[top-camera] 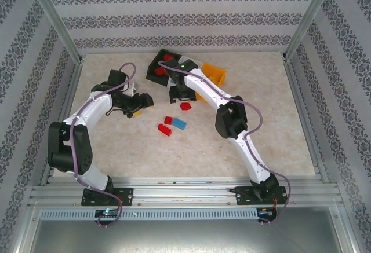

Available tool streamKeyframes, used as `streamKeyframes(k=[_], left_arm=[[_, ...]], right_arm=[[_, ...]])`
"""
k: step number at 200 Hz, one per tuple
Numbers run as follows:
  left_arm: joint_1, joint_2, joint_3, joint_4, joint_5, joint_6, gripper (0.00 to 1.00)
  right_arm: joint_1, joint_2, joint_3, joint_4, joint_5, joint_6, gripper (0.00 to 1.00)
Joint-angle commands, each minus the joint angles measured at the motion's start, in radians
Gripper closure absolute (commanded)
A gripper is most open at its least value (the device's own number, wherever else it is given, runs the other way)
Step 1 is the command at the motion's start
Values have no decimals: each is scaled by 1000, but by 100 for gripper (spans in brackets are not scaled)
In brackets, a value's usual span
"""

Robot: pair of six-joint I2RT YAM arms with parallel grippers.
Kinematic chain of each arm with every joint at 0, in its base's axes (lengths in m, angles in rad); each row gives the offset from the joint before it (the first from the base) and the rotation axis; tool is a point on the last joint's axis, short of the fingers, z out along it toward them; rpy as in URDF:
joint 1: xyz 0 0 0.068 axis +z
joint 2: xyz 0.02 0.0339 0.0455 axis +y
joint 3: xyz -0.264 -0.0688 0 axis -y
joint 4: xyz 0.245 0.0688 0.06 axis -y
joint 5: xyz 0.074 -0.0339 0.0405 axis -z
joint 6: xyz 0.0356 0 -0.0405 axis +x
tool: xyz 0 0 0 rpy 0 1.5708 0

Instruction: Sort the legos into containers by color

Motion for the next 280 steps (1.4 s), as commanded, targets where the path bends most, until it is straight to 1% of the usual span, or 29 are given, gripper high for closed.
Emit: streamKeyframes(k=[1, 33, 99, 152, 168, 183, 207, 225, 251, 260, 280], left_arm=[[13, -23, -20, -42, 9, 35, 27], [14, -14, -24, -36, 20, 29, 27], [29, -20, -49, -40, 32, 24, 26], [41, -25, -59, -49, 33, 28, 26], [43, -26, -57, -57, 32, 31, 26], [45, -31, -60, -60, 32, 33, 26], [47, -37, -66, -66, 32, 36, 26], [49, -37, -71, -65, 32, 34, 26], [51, -35, -72, -57, 36, 26, 26], [52, -35, -71, -54, 37, 24, 26], [53, -31, -64, -56, 38, 23, 26]], right_arm=[[10, 18, 21, -75, 49, -47, 34], [7, 33, 18, -76, 67, -87, 35], [9, 81, 22, -47, 47, -112, 39], [5, 98, 21, -26, 44, -105, 46], [2, 101, 21, -19, 45, -106, 49], [-2, 103, 23, -16, 48, -108, 55], [-9, 98, 22, -16, 47, -105, 67], [-10, 83, 18, -11, 46, -104, 74], [-10, 30, -16, 27, 40, -87, 84], [-10, 3, -43, 54, 23, -77, 86], [-16, -46, -86, 118, -36, -46, 86]])
